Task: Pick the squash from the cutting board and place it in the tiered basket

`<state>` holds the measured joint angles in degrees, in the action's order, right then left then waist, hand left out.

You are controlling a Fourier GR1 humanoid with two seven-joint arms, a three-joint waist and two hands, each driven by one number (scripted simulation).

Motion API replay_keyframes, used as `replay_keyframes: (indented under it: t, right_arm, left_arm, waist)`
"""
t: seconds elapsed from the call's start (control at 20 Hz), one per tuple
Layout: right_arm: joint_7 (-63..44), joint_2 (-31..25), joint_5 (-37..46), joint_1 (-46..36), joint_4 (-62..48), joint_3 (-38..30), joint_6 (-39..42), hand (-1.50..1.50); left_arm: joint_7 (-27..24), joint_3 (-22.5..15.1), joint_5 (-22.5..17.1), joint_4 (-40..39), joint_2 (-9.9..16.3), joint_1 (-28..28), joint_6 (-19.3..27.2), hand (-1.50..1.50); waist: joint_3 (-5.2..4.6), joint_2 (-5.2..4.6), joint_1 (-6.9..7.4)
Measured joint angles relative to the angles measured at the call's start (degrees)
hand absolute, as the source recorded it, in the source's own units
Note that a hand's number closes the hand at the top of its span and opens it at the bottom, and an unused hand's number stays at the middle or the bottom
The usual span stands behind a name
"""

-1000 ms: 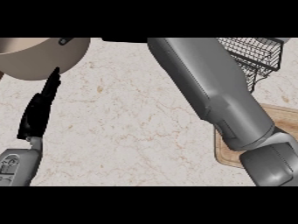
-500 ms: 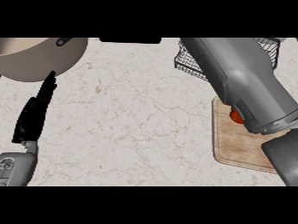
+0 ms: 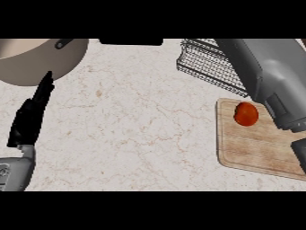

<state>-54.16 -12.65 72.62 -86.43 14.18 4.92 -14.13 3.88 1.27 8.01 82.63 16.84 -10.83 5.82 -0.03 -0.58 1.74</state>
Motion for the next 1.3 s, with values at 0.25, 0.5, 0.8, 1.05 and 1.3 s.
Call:
replay_keyframes:
  t: [0.25,0.5,0.8,1.05,1.3]
  right_arm:
    - [3.81,-0.48,-2.79,2.54,0.34,-2.9,-1.1,1.5]
    - [6.43,-0.33,-6.63,5.74,1.04,-6.61,-2.5,1.5]
    - [7.2,0.44,-11.81,10.96,2.97,-11.7,-7.71,-1.5]
    - [9.31,0.86,-13.46,12.89,6.09,-13.38,-13.87,-1.5]
    - [9.62,0.41,-13.43,13.79,10.85,-13.46,-18.29,-1.5]
  left_arm:
    - [0.22,-0.06,0.24,0.57,-0.45,0.6,-0.2,0.0]
    - [0.21,0.33,0.42,0.64,-0.79,0.9,-0.1,0.0]
    - [-0.02,0.74,0.38,1.07,-0.86,1.96,-0.49,0.0]
    - [1.58,0.89,0.88,1.22,-0.92,0.48,-0.57,0.0]
    - [0.37,1.67,0.83,0.8,-0.6,1.62,-1.1,0.0]
  waist:
    - [0.01,0.01,-0.04]
    - [0.03,0.11,-0.29]
    - [0.01,0.29,-0.54]
    - [0.03,0.29,-0.68]
    - [0.03,0.47,-1.08]
